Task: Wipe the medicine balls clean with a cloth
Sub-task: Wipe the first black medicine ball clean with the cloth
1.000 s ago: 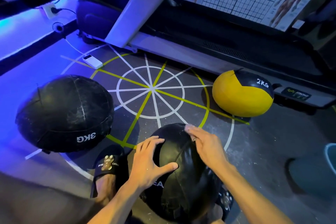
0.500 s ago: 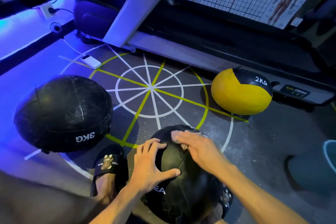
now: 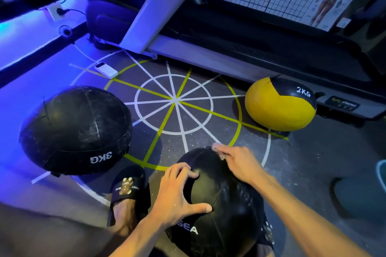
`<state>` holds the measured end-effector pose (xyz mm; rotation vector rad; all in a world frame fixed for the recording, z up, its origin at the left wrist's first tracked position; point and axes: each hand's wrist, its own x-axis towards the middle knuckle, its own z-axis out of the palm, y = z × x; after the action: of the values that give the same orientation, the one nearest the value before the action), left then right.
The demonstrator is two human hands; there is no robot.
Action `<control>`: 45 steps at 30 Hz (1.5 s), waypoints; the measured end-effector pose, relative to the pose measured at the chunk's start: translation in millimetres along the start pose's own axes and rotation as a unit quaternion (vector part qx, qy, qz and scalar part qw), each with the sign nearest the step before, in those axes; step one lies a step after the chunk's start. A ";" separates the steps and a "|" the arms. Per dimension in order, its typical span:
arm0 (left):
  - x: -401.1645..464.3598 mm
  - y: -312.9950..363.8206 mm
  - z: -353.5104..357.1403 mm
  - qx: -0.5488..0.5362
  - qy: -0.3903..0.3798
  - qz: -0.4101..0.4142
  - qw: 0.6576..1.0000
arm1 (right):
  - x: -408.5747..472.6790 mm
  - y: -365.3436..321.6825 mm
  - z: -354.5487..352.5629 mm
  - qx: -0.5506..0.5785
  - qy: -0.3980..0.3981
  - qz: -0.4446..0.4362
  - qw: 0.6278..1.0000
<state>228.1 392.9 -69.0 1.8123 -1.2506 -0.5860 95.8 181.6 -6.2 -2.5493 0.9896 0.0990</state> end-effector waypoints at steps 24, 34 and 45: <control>-3.2 -4.0 14.2 -0.017 -0.007 0.020 1.000 | 63.7 -38.4 16.7 -0.006 -0.157 -0.038 0.987; 0.7 -5.9 11.1 -0.011 -0.015 0.020 1.000 | 94.0 -32.0 11.1 -0.005 -0.207 -0.025 0.978; 11.1 -19.6 -1.0 -0.064 -0.020 -0.011 0.998 | 28.7 4.5 -3.6 0.102 -0.049 -0.027 0.993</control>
<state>243.5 386.1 -83.9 1.7168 -1.1938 -0.7023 114.0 159.1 -10.4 -2.3586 0.8479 0.1014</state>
